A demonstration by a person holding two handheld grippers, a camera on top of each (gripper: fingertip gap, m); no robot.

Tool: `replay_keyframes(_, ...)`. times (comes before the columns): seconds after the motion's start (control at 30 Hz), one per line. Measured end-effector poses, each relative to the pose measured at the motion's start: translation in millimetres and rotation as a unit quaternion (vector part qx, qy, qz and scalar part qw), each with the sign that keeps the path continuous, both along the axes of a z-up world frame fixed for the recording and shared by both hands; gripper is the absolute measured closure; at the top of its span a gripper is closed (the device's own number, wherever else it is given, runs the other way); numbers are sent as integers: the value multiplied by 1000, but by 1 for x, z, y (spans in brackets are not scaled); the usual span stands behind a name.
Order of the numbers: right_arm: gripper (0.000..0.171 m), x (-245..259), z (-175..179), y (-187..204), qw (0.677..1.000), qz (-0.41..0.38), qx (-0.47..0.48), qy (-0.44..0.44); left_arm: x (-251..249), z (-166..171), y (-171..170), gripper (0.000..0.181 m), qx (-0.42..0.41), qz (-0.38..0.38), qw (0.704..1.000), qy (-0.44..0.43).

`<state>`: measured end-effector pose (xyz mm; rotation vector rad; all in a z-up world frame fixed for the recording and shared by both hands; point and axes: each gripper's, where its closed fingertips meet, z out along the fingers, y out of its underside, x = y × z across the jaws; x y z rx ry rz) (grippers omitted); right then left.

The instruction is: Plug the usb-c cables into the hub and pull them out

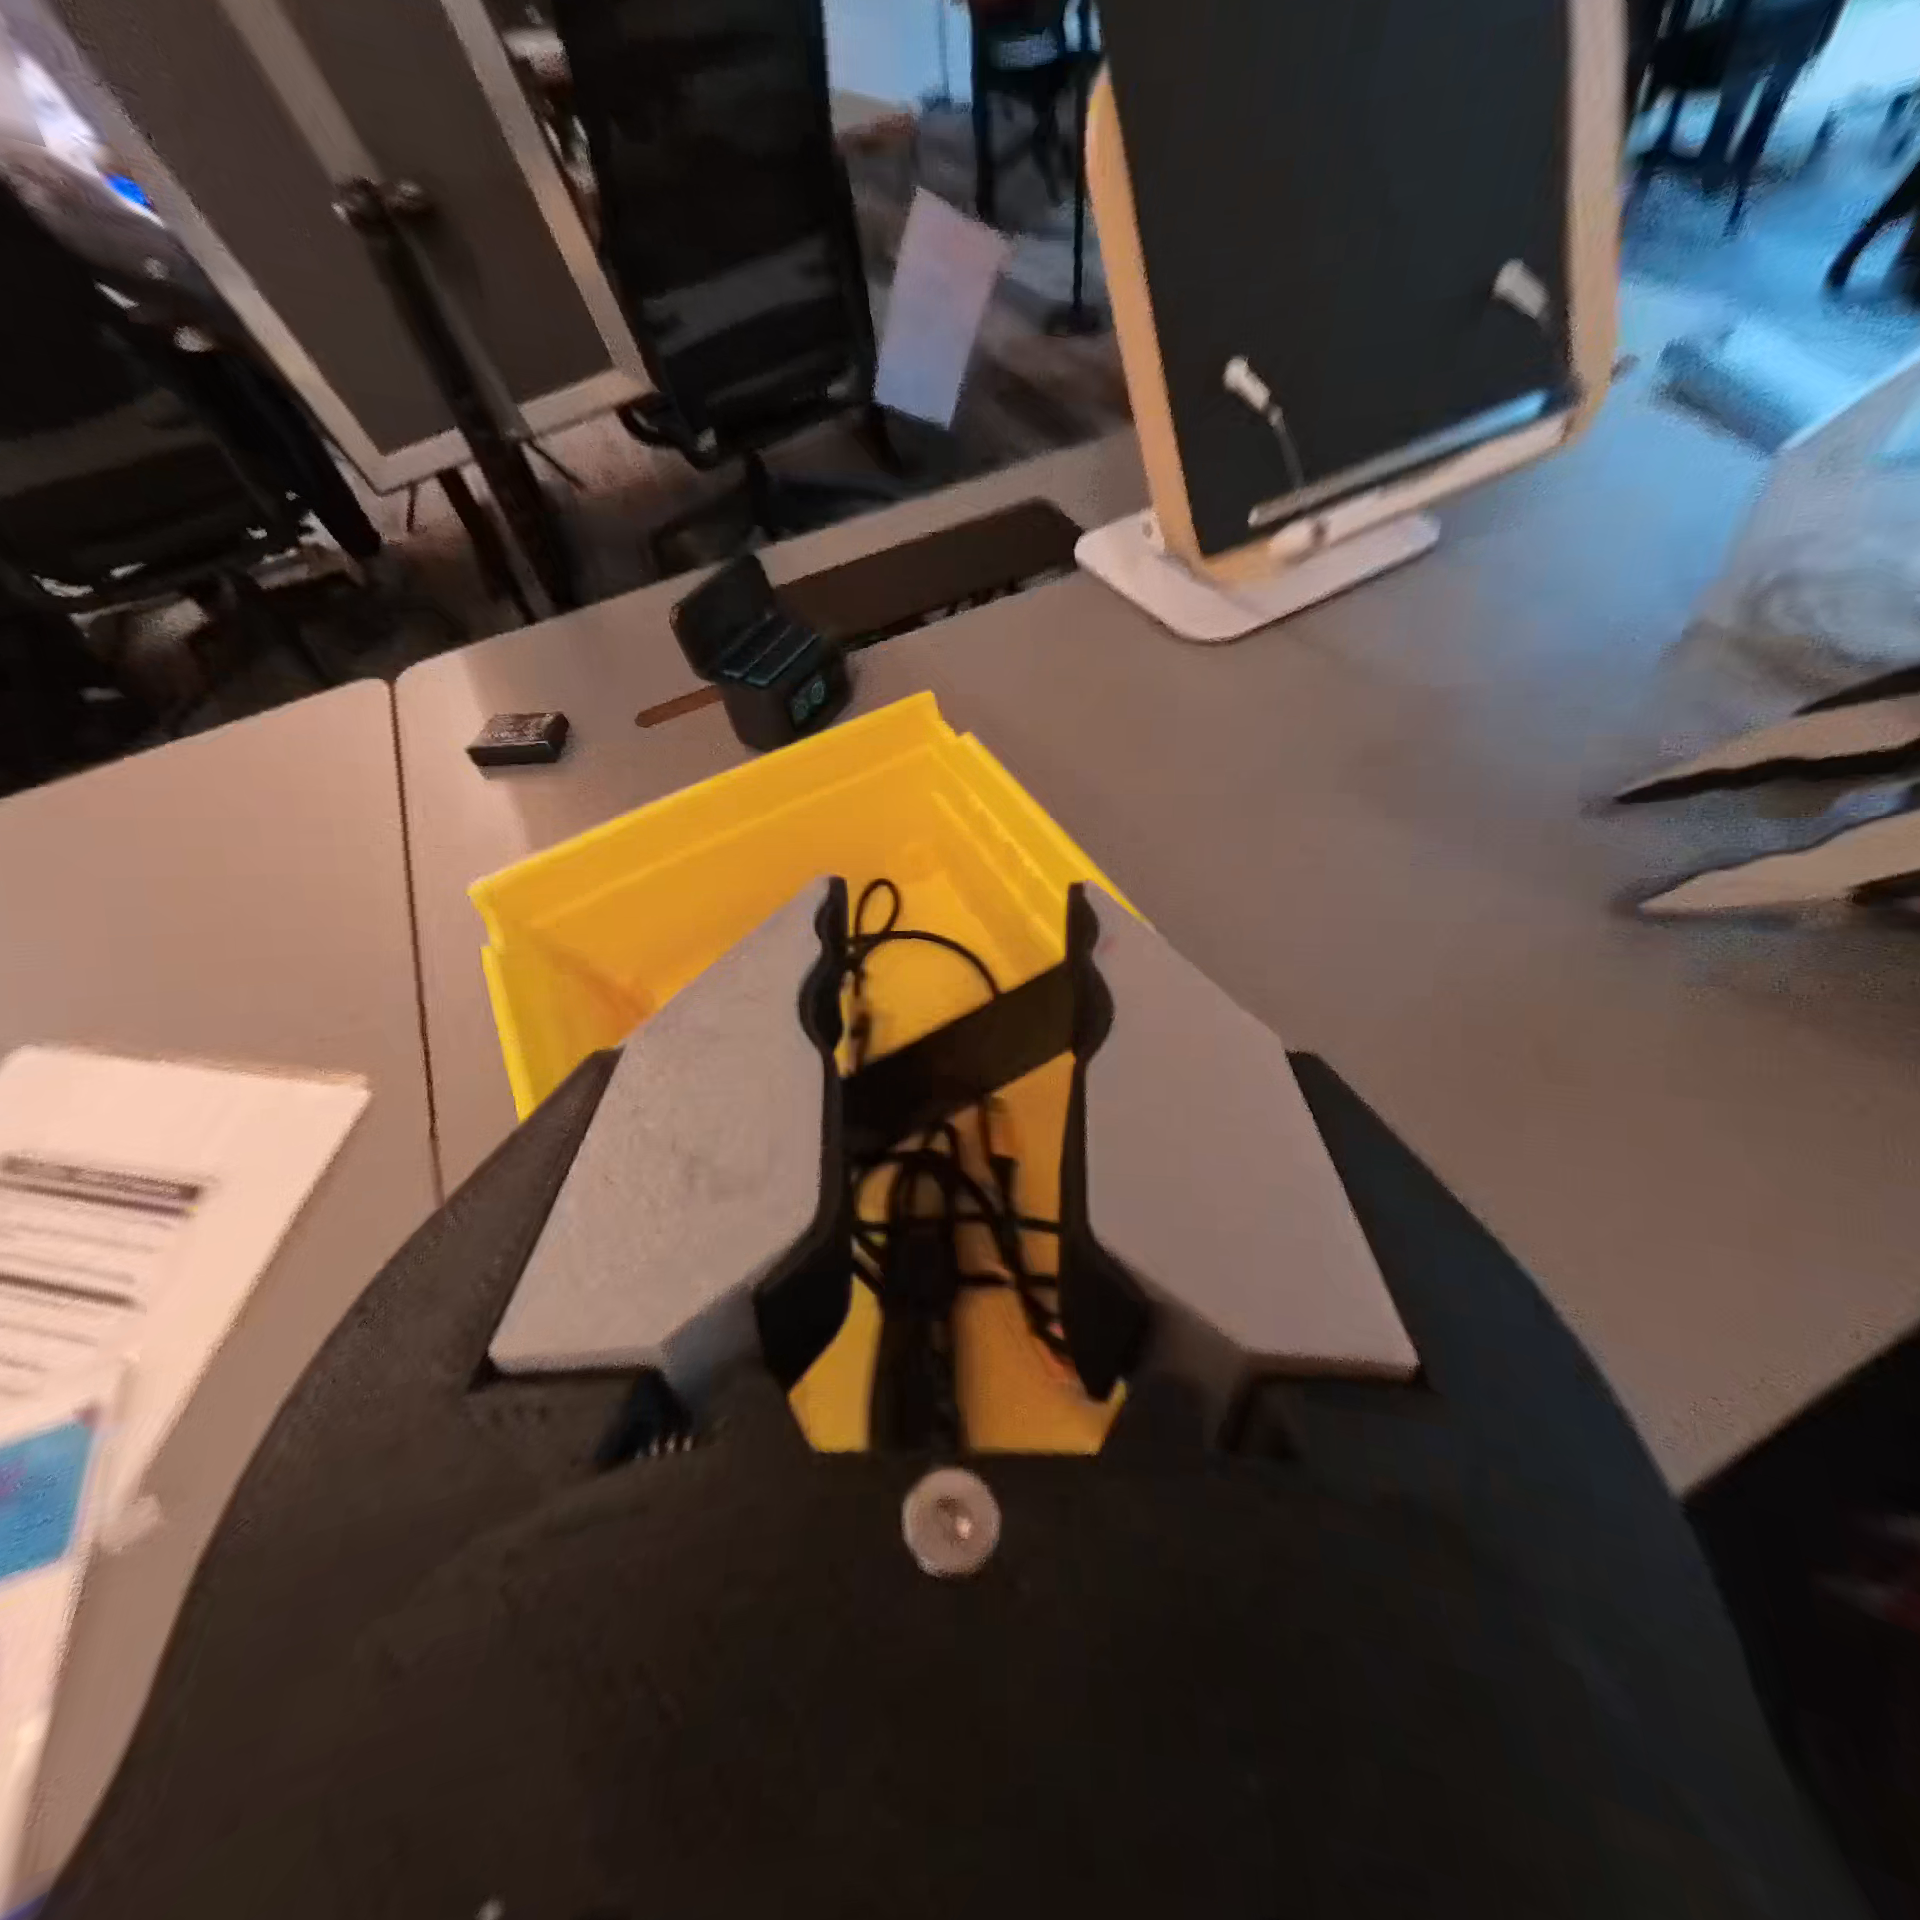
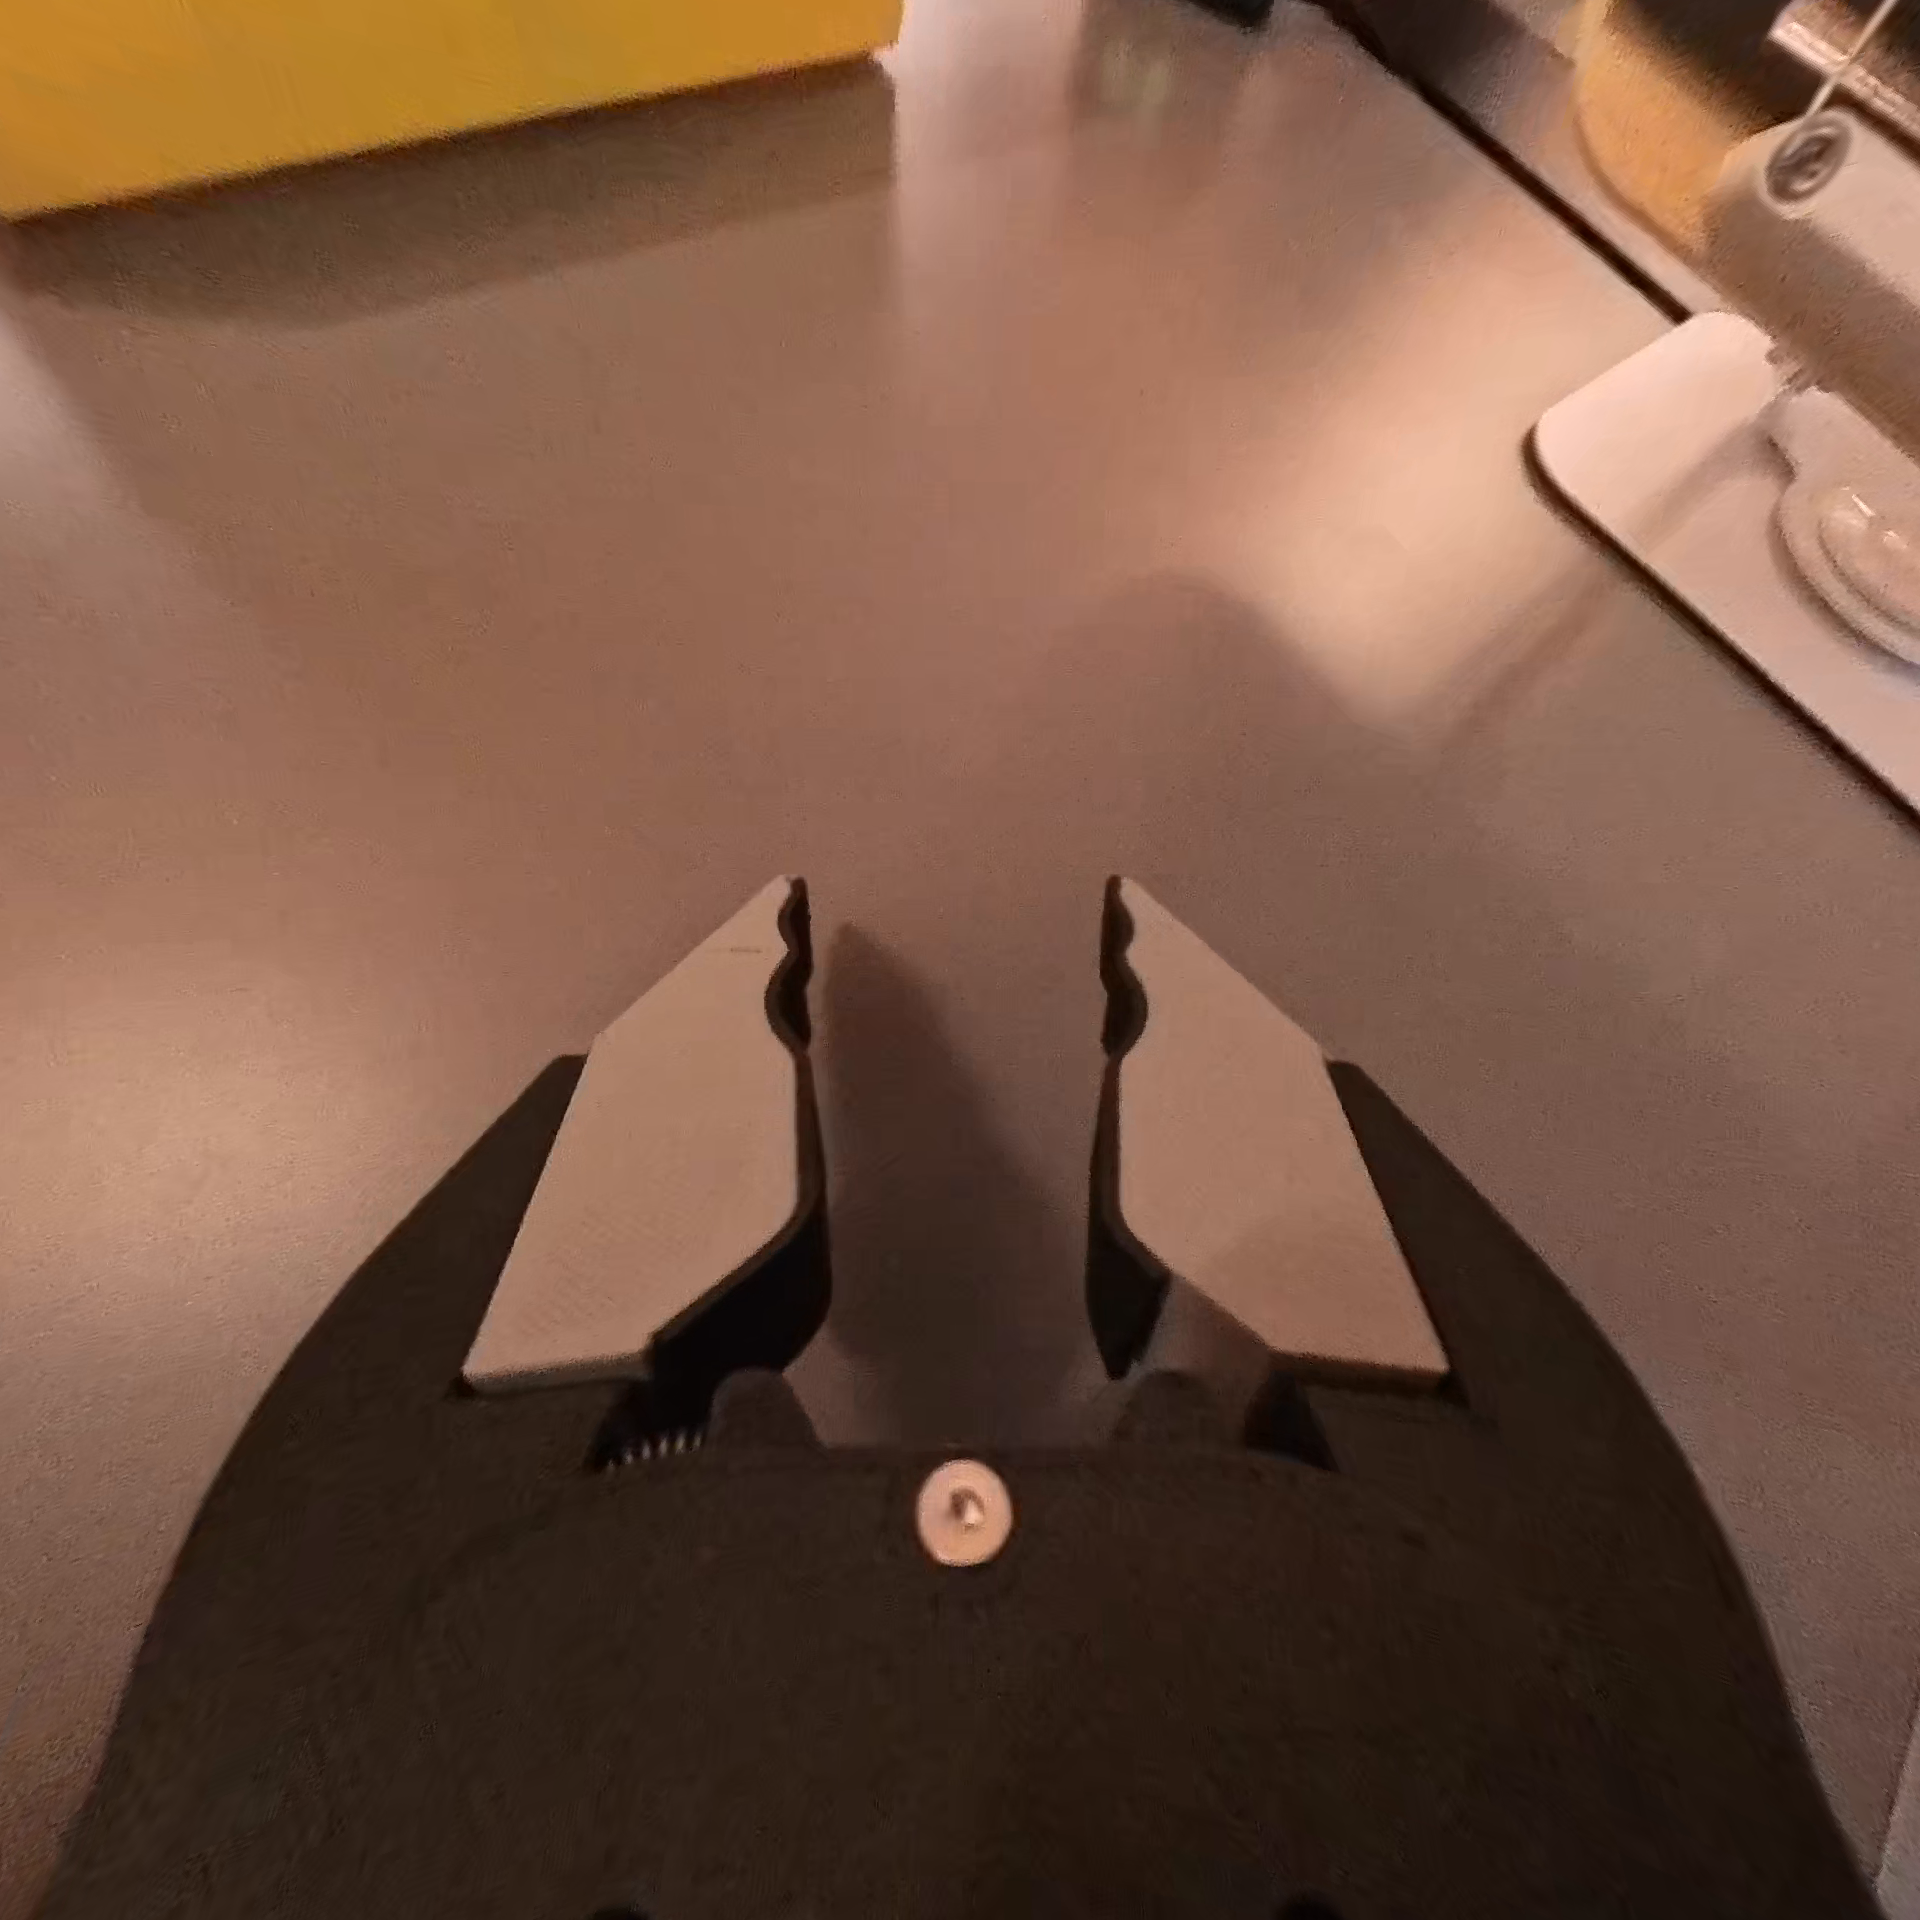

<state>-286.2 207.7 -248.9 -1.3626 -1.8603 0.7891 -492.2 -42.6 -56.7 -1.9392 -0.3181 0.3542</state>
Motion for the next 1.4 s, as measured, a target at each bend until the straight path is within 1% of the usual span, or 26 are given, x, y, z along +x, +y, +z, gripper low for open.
replay_keyframes(0.03, 118, 0, -3, -1, 1000, 7, 7, -9, -15, -6, 14, 142, -40, -3, 999, 6)
replay_keyframes(0.07, 118, 0, -5, -2, 1000, 13, 14, -12, -32, -19, 28, 141, -91, -5, 996, 10)
replay_keyframes(0.13, 118, 2, -7, -6, 999, 24, 28, -15, -63, -59, 50, 139, -209, -20, 978, -2)
replay_keyframes(0.17, 119, 3, -8, -7, 999, 28, 37, -16, -69, -83, 61, 138, -267, -49, 962, -24)
replay_keyframes(0.23, 123, 5, -9, -11, 998, 39, 56, -14, -70, -122, 79, 136, -355, -120, 925, -65)
replay_keyframes(0.3, 124, 5, -11, -13, 996, 44, 77, -16, -85, -146, 85, 133, -432, -142, 889, -52)
replay_keyframes(0.33, 127, 5, -12, -14, 995, 45, 86, -17, -93, -154, 86, 132, -464, -150, 872, -36)
replay_keyframes(0.4, 126, 4, -12, -13, 995, 43, 92, -15, -106, -168, 84, 133, -514, -163, 842, -18)
replay_keyframes(0.5, 126, 4, -12, -12, 996, 40, 73, -21, -121, -190, 66, 130, -587, -182, 789, -3)
replay_keyframes(0.53, 126, 4, -11, -11, 997, 36, 63, -21, -128, -197, 58, 131, -610, -186, 770, 14)
replay_keyframes(0.57, 126, 3, -11, -9, 998, 31, 54, -20, -136, -204, 50, 128, -631, -194, 750, 38)
replay_keyframes(0.6, 127, 3, -10, -8, 998, 27, 46, -19, -145, -210, 43, 130, -651, -203, 728, 71)
replay_keyframes(0.63, 127, 3, -8, -8, 999, 25, 38, -17, -155, -212, 39, 160, -665, -210, 708, 113)
replay_keyframes(0.67, 127, 4, -7, -9, 999, 26, 32, -14, -160, -212, 43, 161, -657, -220, 707, 142)
replay_keyframes(0.7, 127, 4, -6, -10, 999, 27, 28, -11, -163, -211, 49, 161, -643, -224, 713, 166)
replay_keyframes(0.8, 127, 5, -4, -11, 999, 24, 32, -4, -162, -211, 50, 161, -631, -228, 720, 177)
replay_keyframes(0.87, 127, 5, -2, -11, 999, 19, 34, 4, -163, -210, 50, 161, -627, -228, 719, 193)
replay_keyframes(0.93, 127, 7, 1, -13, 999, 20, 31, 11, -162, -201, 47, 161, -624, -214, 717, 226)
replay_keyframes(0.97, 127, 7, 2, -13, 999, 19, 30, 15, -162, -190, 47, 161, -614, -202, 720, 252)
replay_keyframes(1.03, 127, 7, 4, -11, 999, 14, 25, 21, -153, -163, 46, 162, -586, -182, 739, 277)
replay_keyframes(1.07, 127, 7, 5, -11, 999, 12, 22, 23, -149, -146, 44, 162, -577, -169, 744, 291)
replay_keyframes(1.17, 127, 8, 7, -10, 999, 7, 18, 30, -140, -85, 37, 162, -553, -109, 740, 367)
replay_keyframes(1.3, 128, 10, 11, -11, 999, 4, 25, 42, -102, 9, 37, 162, -484, -30, 736, 472)
replay_keyframes(1.37, 128, 10, 13, -10, 998, 0, 29, 51, -73, 50, 39, 162, -439, 2, 744, 504)
replay_keyframes(1.4, 128, 11, 15, -9, 998, -4, 29, 56, -57, 66, 41, 162, -419, 15, 754, 506)
